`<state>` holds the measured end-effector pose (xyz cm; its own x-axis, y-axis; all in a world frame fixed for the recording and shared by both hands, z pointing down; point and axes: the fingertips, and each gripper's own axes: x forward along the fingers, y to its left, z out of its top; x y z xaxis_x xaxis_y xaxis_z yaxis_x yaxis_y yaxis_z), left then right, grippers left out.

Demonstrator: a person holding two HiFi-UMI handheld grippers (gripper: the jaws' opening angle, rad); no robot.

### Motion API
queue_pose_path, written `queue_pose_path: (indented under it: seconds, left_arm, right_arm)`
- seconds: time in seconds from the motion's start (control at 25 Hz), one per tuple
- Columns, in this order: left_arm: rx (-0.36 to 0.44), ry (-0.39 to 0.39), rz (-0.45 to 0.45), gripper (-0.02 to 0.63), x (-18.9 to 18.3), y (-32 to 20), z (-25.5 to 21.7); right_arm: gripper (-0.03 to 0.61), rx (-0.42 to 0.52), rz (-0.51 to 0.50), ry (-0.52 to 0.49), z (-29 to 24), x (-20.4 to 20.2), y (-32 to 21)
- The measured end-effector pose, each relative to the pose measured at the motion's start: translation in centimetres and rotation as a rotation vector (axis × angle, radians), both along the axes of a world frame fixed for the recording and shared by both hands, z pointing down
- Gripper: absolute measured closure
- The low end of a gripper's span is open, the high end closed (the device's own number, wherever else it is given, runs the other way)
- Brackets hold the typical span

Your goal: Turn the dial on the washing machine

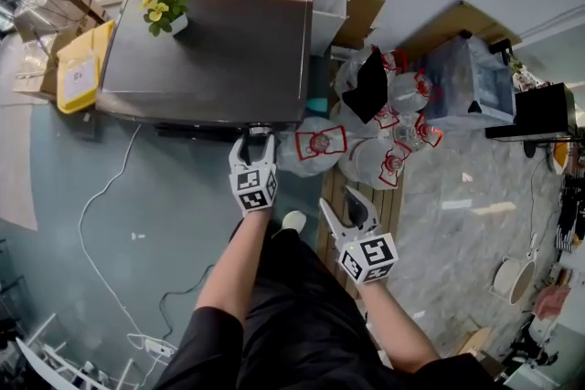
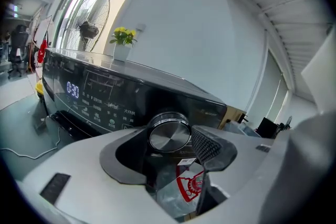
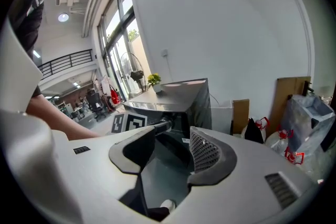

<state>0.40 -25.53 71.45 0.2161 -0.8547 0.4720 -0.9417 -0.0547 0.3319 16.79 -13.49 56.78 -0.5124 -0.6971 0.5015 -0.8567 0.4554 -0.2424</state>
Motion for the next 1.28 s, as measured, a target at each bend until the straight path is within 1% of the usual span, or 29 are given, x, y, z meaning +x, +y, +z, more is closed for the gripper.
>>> queue_pose_path:
  seconds: [0.2,0.28,0.36,0.48,0.6,0.8,0.96,1.2,1.28]
  left_arm:
    - [0.008,-0.016,-0.011,0.374,0.1,0.1,0.0]
    - [0.014,-0.016,-0.014,0.373,0.0,0.0,0.0]
    - [0.018,-0.031,-0.011,0.373,0.0,0.0,-0.1]
    - [0.014,-0.085,0.013,0.371,0.2,0.1,0.0]
    - [0.028,-0.152,0.034,0.37,0.1,-0.2,-0.2]
    - [0.032,-0.254,0.049,0.37,0.3,0.0,0.1]
    - [0.038,-0.344,0.092,0.37,0.5,0.2,0.1]
    - [0.036,-0.408,0.122,0.371,0.6,0.3,0.2]
    - [0.032,-0.405,0.117,0.371,0.7,0.2,0.2]
  right_arm:
    - [0.382,-0.016,0.022,-0.004,0.9,1.0,0.8]
    - [0.382,-0.007,0.023,-0.006,1.1,1.1,0.5]
    - [0.382,0.008,0.012,-0.002,0.8,1.1,-0.2]
    - [0.383,0.031,-0.002,0.009,0.4,1.4,-1.1]
    - [0.382,0.041,-0.01,0.025,0.6,1.5,-1.6]
    - [0.383,0.021,-0.007,0.037,1.2,2.0,-0.7]
    - [0.384,0.009,-0.019,0.037,1.6,1.4,0.2]
    - [0.402,-0.009,-0.015,0.02,2.0,1.1,1.2]
    - [0.402,-0.012,-0.017,0.018,2.4,1.2,1.4]
